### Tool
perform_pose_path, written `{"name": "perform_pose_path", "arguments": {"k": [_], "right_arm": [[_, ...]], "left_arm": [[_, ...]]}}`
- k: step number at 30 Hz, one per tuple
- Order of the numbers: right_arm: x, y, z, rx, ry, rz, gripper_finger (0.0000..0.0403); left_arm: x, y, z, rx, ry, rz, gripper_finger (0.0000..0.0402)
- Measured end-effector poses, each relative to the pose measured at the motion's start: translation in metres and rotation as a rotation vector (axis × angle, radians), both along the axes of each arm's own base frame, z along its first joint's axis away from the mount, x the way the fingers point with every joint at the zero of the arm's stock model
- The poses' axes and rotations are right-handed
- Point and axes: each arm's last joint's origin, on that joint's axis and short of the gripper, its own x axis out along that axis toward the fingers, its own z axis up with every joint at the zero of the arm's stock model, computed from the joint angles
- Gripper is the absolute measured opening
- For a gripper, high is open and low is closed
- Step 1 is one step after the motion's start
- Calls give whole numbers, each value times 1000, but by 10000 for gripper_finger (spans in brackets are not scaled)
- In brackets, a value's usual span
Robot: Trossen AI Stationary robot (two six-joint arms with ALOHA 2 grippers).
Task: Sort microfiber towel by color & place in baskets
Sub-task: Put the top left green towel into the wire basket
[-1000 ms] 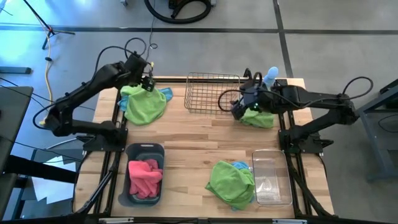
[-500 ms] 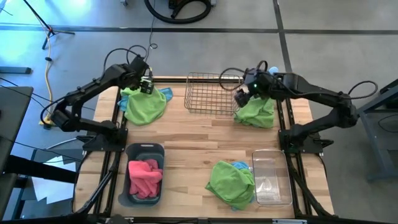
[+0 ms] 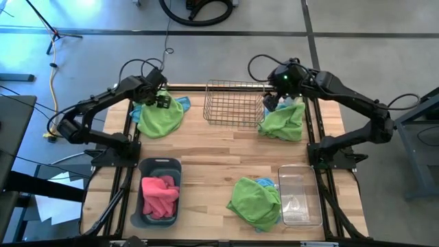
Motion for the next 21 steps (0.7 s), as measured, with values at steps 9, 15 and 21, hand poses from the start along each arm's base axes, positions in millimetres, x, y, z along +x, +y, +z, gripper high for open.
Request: {"name": "perform_pose_path", "arguments": {"k": [9, 15, 21], "right_arm": [[3, -4, 4, -6, -81, -40, 293], [5, -5, 5, 16, -115, -76, 293], [10, -8, 0, 36, -103, -91, 293]], "left_arm": [[9, 20, -32, -68, 130, -64, 248], [14, 28, -38, -22, 140, -66, 248], [12, 31, -43, -40, 168, -76, 239]]}}
